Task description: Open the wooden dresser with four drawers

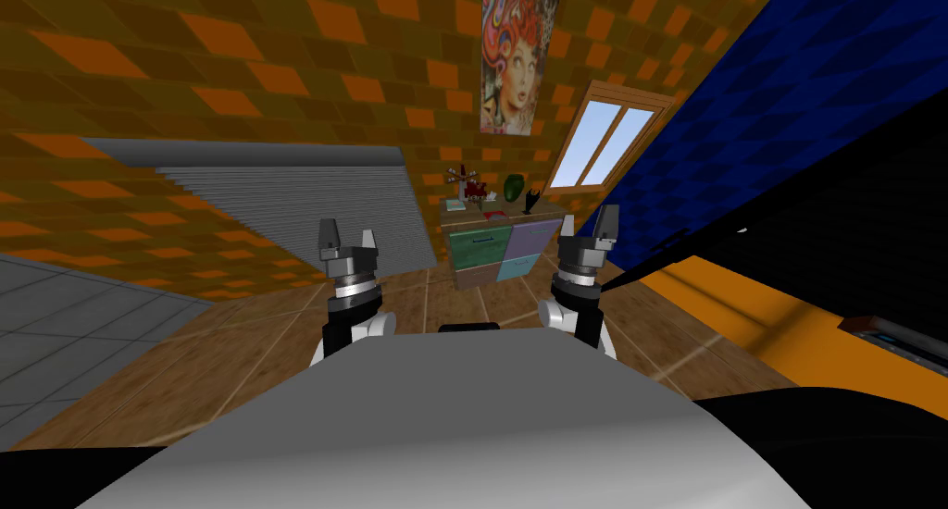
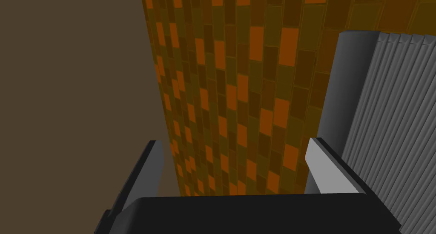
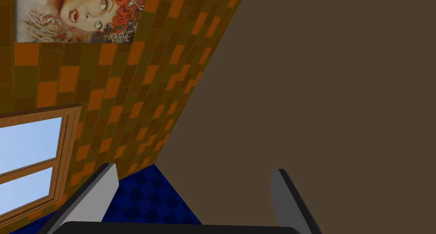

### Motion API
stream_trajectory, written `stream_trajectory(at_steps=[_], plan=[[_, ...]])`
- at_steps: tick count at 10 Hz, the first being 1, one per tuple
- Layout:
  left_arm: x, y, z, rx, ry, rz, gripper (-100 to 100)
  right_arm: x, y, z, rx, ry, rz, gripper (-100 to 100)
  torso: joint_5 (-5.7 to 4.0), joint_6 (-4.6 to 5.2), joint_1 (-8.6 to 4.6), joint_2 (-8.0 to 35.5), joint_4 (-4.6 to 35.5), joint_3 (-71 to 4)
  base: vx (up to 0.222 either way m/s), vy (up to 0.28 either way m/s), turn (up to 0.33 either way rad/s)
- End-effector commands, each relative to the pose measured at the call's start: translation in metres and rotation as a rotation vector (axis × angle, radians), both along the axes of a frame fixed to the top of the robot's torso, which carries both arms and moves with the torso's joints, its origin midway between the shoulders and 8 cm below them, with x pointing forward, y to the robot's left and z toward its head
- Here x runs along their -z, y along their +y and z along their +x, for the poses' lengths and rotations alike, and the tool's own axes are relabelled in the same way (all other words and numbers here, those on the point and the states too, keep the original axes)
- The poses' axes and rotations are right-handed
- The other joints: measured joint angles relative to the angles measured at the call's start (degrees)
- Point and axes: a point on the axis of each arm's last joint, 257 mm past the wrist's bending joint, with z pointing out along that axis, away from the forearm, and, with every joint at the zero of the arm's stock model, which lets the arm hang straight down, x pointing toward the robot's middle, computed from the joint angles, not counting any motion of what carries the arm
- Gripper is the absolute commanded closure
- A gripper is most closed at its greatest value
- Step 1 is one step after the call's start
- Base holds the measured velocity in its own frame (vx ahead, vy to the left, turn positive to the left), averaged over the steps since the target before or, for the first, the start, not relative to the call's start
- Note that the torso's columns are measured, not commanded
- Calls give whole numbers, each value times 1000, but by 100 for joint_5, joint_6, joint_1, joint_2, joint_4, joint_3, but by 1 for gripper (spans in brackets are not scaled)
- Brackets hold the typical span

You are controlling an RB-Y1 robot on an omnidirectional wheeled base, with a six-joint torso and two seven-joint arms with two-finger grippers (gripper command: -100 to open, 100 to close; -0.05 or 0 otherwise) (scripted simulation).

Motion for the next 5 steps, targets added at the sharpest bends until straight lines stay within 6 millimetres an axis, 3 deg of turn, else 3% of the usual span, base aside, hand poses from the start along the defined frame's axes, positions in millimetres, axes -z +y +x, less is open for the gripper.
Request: stream_trajectory(at_steps=[1, 5], plan=[[0, 0, 0, 0, 0, 0, 0, 0, 0, 0, 0, 0, 0, 0, 0, 0, 0, 232, 235, -467, 0, 0, 0], [0, 0, 0, 0, 0, 0, 0, 0, 0, 0, 0, 0, 0, 0, 0, 0, 0, 1845, 1846, -3692, 0, 0, 0]])
